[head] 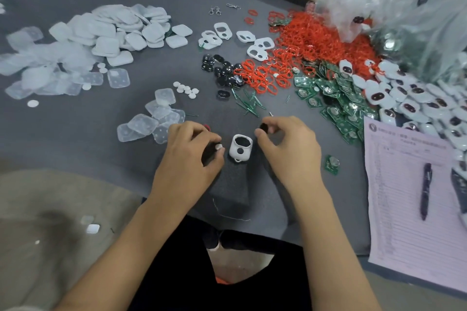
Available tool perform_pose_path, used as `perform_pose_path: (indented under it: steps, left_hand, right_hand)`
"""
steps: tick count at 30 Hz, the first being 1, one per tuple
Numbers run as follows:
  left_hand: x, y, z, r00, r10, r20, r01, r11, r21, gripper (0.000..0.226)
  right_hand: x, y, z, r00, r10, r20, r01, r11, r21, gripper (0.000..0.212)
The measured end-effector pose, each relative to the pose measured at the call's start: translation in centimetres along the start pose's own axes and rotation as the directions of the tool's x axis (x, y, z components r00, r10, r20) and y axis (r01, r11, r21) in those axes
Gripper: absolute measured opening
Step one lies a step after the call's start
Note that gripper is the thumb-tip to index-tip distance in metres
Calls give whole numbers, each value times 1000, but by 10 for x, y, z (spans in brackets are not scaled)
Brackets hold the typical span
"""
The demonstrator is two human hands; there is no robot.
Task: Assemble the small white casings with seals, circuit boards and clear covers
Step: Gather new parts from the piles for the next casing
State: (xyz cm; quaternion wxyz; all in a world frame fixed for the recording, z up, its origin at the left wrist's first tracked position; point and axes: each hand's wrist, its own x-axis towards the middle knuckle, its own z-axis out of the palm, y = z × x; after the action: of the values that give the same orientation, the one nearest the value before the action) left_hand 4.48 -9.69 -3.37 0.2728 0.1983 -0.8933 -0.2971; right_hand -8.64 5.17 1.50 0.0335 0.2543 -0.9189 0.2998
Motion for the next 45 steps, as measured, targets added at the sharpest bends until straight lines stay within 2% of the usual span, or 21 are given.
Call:
perform_pose_path:
  steps: [3,8,11,15,19,23,27,32,38,45]
  left_hand:
    - [0,-1,0,1000,7,-28,-7,1000,18,17]
    - [0,-6,-3,1000,-3,-13,4,999,45,32]
    - [0,-4,-3,1000,11,-25,-10,999,31,21]
    - [5,1,-7,1000,27,-7,-27,997,69,12]
    - [14,7,-15,996,72,51,-81,981,178,11]
    - [16,14,-19,992,67,108,-88,973,212,14]
    - [12,15,-21,992,31,121,-55,978,202,15]
    - [11,15,-24,996,-9,90,-9,981,193,16]
    - [5,19,-21,988,-37,150,34,999,23,13]
    - [3,19,-21,980,40,197,-38,999,-12,8]
  right_hand:
    - [-6,-17,2,989,-145,23,141,983,117,14]
    - [-9,-35,15,958,-251,141,249,968,32,21]
    - [-9,-35,21,960,-228,163,230,973,6,22]
    - [-8,-32,22,991,-120,61,114,989,94,19]
    - [-9,-20,13,997,-39,63,29,989,148,21]
    - [-9,-9,6,999,-24,34,15,974,228,19]
    - [-12,-8,6,999,-23,26,14,958,287,25]
    - [-17,-14,12,998,-55,-38,64,946,318,17]
    - [-21,-5,9,998,-29,-64,50,933,357,16]
    - [-33,8,1,996,23,-85,4,950,312,21]
